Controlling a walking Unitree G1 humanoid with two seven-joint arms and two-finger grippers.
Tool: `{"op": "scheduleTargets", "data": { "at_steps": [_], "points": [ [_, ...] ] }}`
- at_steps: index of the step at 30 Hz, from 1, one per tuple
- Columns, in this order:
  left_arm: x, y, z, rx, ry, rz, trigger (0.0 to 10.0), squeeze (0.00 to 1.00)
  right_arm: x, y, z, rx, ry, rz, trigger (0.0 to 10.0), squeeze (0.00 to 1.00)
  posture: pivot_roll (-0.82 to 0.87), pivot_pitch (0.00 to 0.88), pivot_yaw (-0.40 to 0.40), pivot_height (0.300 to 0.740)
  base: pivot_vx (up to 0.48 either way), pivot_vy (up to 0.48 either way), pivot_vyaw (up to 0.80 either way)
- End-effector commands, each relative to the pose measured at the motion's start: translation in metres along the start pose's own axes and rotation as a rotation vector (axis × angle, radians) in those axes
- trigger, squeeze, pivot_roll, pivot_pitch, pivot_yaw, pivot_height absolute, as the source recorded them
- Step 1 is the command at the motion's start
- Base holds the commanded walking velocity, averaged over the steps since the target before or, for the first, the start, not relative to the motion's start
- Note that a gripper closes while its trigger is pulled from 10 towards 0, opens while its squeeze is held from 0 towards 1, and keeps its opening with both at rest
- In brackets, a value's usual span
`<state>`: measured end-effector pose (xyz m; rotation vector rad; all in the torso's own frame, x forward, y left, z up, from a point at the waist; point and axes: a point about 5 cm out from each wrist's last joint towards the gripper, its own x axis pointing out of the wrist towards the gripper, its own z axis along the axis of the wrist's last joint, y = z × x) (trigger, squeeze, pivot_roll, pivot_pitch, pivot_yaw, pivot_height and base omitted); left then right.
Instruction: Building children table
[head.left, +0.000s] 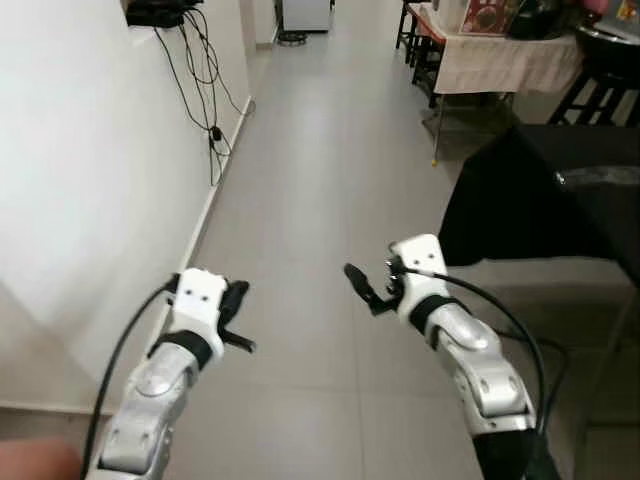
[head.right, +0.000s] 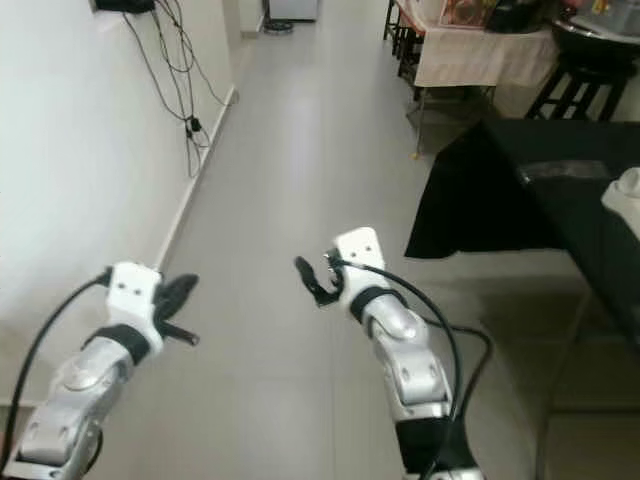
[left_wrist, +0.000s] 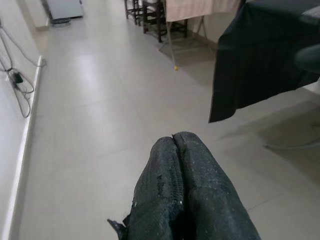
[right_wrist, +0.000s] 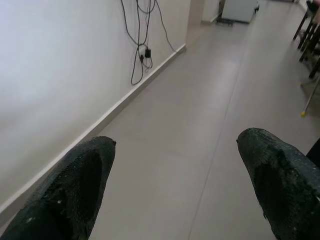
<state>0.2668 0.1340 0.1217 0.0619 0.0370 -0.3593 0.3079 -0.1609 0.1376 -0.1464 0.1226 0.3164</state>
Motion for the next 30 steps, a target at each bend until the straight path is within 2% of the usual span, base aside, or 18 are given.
{"op": "scheduleTargets", "data": {
  "at_steps": [1,8,30],
  "points": [
    [-0.0032,0.0090,0.0000,0.009,0.004,0.025,10.0,0.00,0.0025,0.0068,0.0024,0.014,-0.017,0.023,10.0,0.00,-0.04,0.026,-0.029,0.740,0.319,0.000,0.00],
    [-0.0030,0.0091,0.0002,0.006,0.002,0.021,10.0,0.00,0.0030,0.0061,0.0029,0.022,-0.021,0.015,10.0,0.00,-0.04,0.030,-0.029,0.740,0.314,0.000,0.00],
    [-0.0007,0.0099,0.0009,-0.001,-0.001,0.018,10.0,0.00,0.0095,0.0033,0.0049,0.014,-0.026,0.001,10.0,0.00,-0.04,0.040,-0.029,0.740,0.426,0.000,0.00]
  ]
}}
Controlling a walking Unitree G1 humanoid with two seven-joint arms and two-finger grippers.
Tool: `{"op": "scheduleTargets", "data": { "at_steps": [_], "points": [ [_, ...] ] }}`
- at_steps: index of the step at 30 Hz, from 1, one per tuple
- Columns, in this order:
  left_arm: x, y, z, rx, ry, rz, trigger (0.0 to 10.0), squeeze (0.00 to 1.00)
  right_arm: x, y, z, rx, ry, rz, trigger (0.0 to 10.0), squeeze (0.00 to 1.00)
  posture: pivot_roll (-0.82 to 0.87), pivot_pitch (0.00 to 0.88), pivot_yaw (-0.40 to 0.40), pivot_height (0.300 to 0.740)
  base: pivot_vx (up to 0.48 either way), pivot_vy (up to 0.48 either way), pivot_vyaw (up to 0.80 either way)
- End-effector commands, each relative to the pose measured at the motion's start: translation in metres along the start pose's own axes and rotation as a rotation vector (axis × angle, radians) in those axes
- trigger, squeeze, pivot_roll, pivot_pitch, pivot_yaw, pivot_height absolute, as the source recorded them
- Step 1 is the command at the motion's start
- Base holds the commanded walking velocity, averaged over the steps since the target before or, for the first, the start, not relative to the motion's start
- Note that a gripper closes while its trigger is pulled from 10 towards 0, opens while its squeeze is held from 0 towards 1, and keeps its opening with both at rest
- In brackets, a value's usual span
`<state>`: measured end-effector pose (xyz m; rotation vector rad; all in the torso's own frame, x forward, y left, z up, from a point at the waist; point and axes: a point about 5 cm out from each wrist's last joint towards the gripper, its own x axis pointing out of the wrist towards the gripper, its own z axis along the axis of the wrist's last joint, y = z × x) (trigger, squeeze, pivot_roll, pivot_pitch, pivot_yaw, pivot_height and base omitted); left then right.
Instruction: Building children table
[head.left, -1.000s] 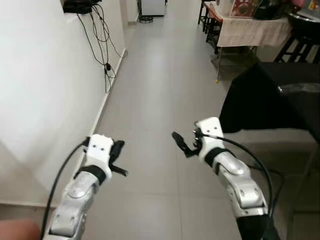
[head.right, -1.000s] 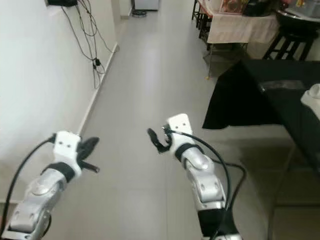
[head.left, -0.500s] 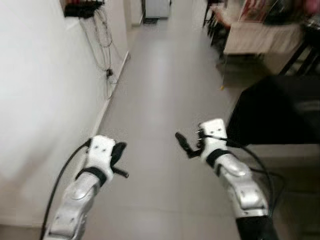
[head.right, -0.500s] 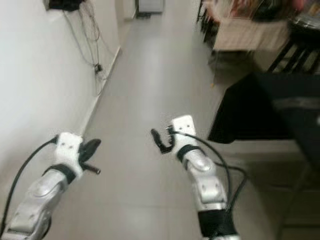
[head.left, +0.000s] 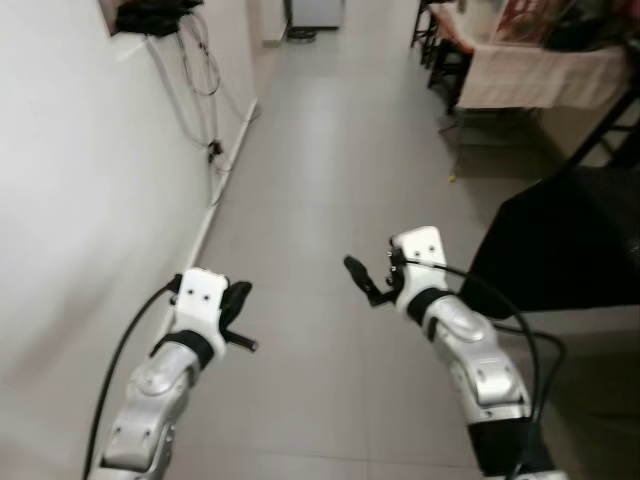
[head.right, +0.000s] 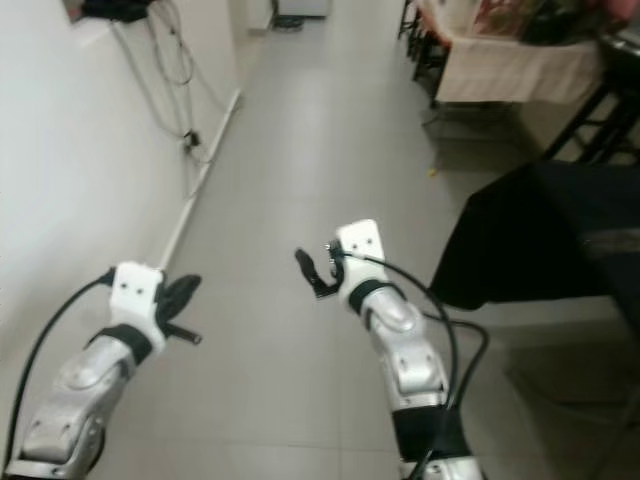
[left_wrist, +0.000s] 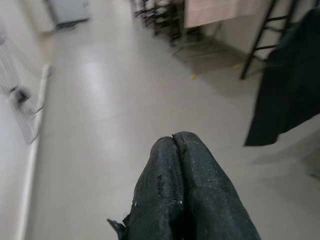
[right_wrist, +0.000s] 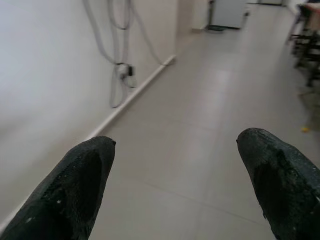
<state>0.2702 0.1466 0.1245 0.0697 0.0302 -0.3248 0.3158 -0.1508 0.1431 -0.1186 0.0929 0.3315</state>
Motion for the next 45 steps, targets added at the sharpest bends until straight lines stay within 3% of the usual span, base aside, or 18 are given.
{"op": "scheduleTargets", "data": {
  "at_steps": [1,7,37,45],
  "points": [
    [0.0006,-0.0032,-0.0011,-0.009,0.004,-0.017,10.0,0.00,0.0001,-0.0032,-0.0029,-0.008,0.009,-0.014,10.0,0.00,-0.04,0.040,-0.029,0.740,0.428,0.000,0.00],
    [0.0011,-0.0032,-0.0006,-0.008,0.004,-0.020,10.0,0.00,0.0017,-0.0038,-0.0031,-0.012,0.021,-0.020,10.0,0.00,-0.04,0.044,-0.029,0.740,0.426,0.000,-0.07],
    [0.0026,-0.0044,-0.0006,-0.007,0.004,-0.062,10.0,0.00,0.0042,-0.0032,-0.0049,0.010,0.026,-0.011,10.0,0.00,-0.03,0.041,-0.031,0.740,0.410,0.000,-0.80],
    [0.0040,-0.0042,-0.0006,0.002,0.003,-0.086,10.0,0.00,0.0043,-0.0016,-0.0063,0.016,0.026,-0.010,10.0,0.00,-0.03,0.030,-0.029,0.740,0.107,0.000,-0.80]
  ]
}}
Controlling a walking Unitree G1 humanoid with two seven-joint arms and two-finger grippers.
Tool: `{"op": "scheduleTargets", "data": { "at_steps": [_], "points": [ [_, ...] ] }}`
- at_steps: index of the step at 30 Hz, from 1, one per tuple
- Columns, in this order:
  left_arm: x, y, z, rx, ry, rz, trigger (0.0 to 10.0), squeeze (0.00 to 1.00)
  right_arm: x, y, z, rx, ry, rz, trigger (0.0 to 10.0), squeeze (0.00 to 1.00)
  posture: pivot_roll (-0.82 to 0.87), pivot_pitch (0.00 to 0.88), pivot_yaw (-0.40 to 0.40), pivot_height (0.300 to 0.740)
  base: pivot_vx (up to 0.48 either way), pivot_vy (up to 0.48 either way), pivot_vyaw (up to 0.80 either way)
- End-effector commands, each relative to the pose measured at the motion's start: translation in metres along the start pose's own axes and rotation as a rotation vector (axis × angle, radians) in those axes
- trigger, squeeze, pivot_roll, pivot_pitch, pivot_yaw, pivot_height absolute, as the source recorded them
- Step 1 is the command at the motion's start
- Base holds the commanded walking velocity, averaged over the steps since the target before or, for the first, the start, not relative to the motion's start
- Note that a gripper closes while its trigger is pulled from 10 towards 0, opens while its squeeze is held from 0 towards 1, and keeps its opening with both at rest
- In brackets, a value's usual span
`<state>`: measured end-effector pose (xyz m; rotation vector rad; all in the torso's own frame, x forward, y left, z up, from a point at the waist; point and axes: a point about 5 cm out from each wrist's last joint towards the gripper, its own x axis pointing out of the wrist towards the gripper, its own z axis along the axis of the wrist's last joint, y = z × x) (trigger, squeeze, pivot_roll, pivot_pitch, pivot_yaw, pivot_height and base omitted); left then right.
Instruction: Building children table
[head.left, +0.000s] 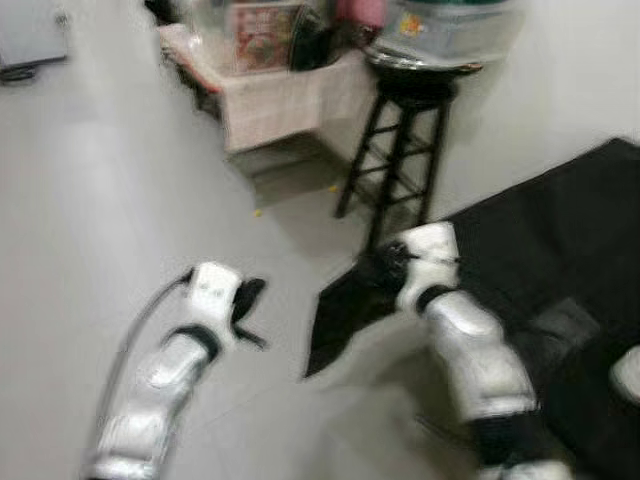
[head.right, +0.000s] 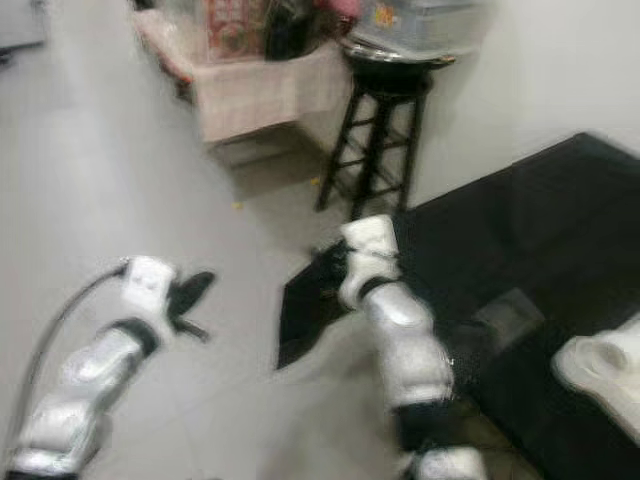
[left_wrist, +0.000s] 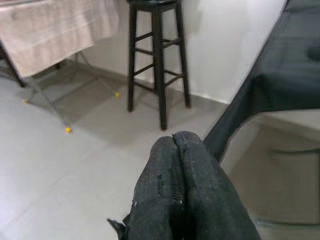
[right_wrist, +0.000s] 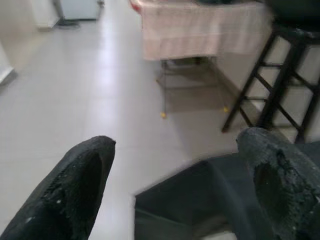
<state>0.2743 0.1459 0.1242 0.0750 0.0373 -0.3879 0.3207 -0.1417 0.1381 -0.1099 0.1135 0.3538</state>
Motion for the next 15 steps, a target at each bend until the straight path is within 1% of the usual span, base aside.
{"op": "scheduleTargets", "data": {
  "at_steps": [1,7,15],
  "points": [
    [0.0011,-0.0048,0.0002,0.002,-0.005,-0.028,10.0,0.00,-0.0038,-0.0087,-0.0030,0.007,0.007,-0.032,10.0,0.00,-0.03,0.028,-0.028,0.740,0.000,0.000,-0.80],
    [0.0045,-0.0044,0.0002,0.014,-0.001,-0.037,10.0,0.00,-0.0035,-0.0080,-0.0030,0.005,-0.001,-0.024,10.0,0.00,-0.03,0.019,-0.023,0.740,0.000,0.000,-0.80],
    [0.0049,-0.0045,0.0010,0.022,-0.010,-0.036,10.0,0.00,-0.0035,-0.0064,-0.0022,-0.006,-0.014,-0.011,10.0,0.00,-0.04,0.015,-0.025,0.740,0.000,0.000,-0.80]
  ]
}}
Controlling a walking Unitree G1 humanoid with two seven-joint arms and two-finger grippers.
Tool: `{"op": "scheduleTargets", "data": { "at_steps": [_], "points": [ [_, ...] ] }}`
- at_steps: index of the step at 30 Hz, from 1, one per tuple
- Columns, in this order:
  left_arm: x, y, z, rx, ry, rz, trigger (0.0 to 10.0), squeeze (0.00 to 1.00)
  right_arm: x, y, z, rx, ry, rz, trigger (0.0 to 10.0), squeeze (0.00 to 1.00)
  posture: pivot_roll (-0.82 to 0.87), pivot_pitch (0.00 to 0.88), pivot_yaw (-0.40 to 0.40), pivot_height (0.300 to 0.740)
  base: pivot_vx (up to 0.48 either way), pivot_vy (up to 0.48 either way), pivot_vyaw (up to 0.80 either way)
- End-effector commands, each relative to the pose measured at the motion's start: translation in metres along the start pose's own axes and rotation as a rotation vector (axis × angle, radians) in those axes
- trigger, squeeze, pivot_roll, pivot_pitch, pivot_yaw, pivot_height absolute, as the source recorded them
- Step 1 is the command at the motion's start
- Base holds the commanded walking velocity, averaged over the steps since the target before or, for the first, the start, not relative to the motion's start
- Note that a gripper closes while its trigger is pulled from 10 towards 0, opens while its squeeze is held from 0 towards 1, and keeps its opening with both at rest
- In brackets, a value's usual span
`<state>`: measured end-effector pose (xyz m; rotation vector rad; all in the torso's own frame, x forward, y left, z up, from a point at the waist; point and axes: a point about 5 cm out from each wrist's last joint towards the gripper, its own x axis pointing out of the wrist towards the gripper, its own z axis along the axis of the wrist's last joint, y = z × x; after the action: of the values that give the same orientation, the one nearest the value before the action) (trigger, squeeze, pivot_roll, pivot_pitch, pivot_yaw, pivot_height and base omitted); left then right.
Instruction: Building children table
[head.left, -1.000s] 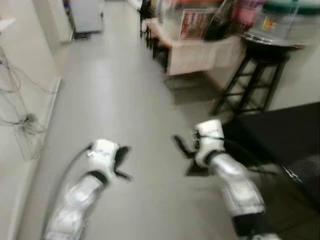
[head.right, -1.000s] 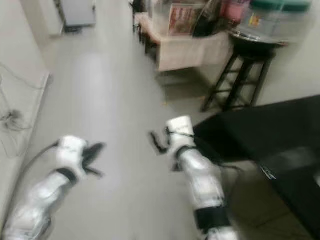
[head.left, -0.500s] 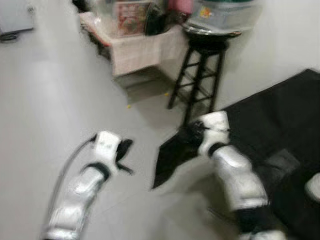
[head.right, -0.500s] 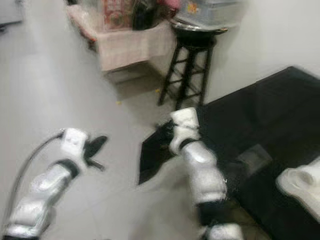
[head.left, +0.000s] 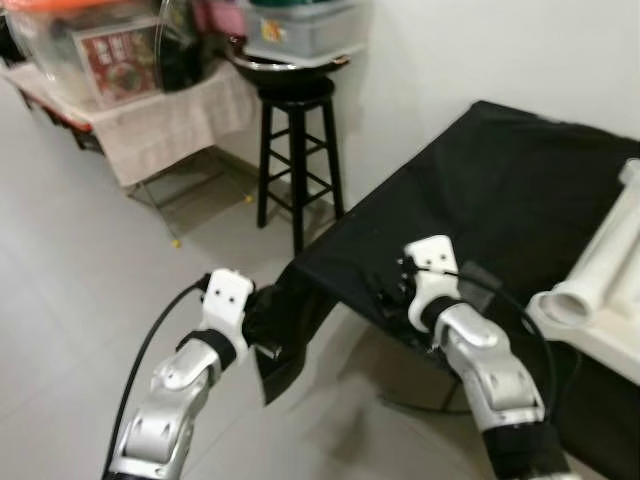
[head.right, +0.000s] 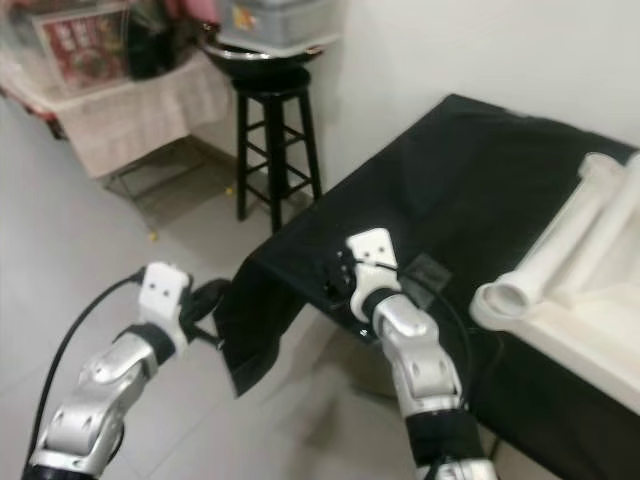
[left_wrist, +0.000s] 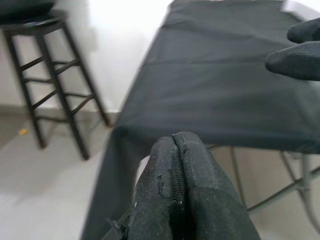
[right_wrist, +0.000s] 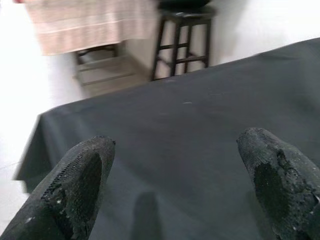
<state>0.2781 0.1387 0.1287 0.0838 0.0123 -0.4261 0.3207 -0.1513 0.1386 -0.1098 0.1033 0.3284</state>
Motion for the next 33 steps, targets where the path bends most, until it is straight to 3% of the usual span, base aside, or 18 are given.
{"op": "scheduleTargets", "data": {
  "at_steps": [1,13,33],
  "points": [
    [-0.001,0.000,-0.004,0.008,0.011,0.001,10.0,0.00,0.000,0.003,-0.001,-0.010,-0.010,0.019,10.0,0.00,-0.04,0.015,-0.025,0.740,0.000,0.000,-0.80],
    [0.000,0.000,-0.001,0.014,-0.014,0.005,10.0,0.00,-0.001,0.007,0.006,-0.018,-0.066,0.060,10.0,0.00,-0.04,0.021,-0.029,0.740,0.000,0.000,-0.80],
    [0.002,0.010,-0.001,0.074,-0.013,0.095,10.0,0.00,0.001,0.007,0.006,-0.008,-0.068,0.066,10.0,0.00,-0.04,0.029,-0.025,0.740,0.000,0.000,-0.80]
  ]
}}
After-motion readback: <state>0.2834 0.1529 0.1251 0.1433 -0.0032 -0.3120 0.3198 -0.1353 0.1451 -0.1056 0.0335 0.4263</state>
